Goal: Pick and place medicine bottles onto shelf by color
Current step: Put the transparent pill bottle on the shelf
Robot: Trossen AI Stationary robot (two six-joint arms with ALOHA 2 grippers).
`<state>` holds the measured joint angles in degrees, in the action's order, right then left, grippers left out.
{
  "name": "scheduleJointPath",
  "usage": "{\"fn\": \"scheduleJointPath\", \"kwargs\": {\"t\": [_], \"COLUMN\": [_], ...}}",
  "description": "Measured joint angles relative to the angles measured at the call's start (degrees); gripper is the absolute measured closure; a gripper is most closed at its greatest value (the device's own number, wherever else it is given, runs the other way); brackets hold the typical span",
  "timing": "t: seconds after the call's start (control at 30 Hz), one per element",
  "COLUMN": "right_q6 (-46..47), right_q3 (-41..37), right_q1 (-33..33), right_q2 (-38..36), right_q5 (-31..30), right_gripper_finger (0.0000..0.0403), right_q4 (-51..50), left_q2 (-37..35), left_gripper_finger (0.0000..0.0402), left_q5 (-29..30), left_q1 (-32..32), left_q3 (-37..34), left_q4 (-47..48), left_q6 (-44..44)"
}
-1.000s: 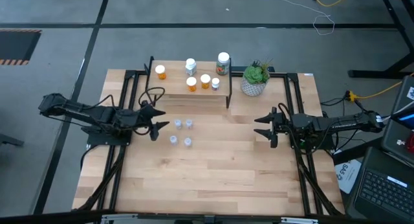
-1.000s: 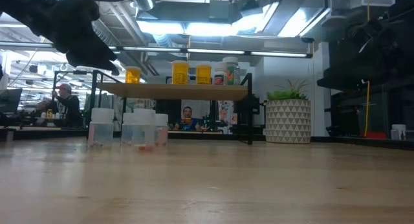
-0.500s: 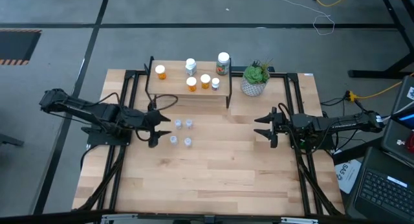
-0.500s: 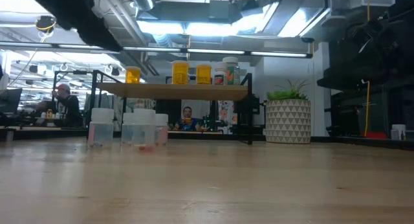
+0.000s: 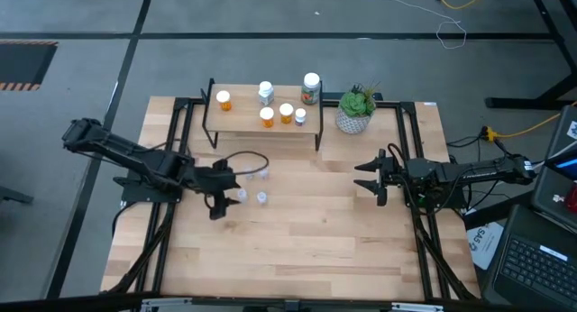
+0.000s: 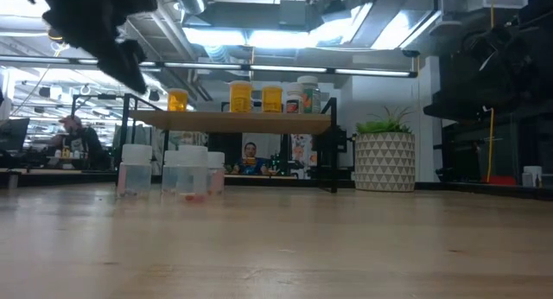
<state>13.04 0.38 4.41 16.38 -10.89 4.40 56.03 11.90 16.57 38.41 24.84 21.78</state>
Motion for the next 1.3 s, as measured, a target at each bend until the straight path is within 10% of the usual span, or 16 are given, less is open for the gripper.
{"fn": "scheduleJointPath", "kwargs": {"t": [1.3], "right_q6": [0.0], "right_q3": [0.0], "right_q1": [0.01], "right_q2": [-0.02], "right_q5": [0.01], "right_gripper_finger": [0.0162], "right_q4": [-0.09], "left_q2": [19.37], "left_gripper_finger": [0.0163], "left_q5": [-1.14], "left_q1": [-5.69], "left_q3": [-0.02], "left_q4": [0.29], "left_q6": [1.66]}}
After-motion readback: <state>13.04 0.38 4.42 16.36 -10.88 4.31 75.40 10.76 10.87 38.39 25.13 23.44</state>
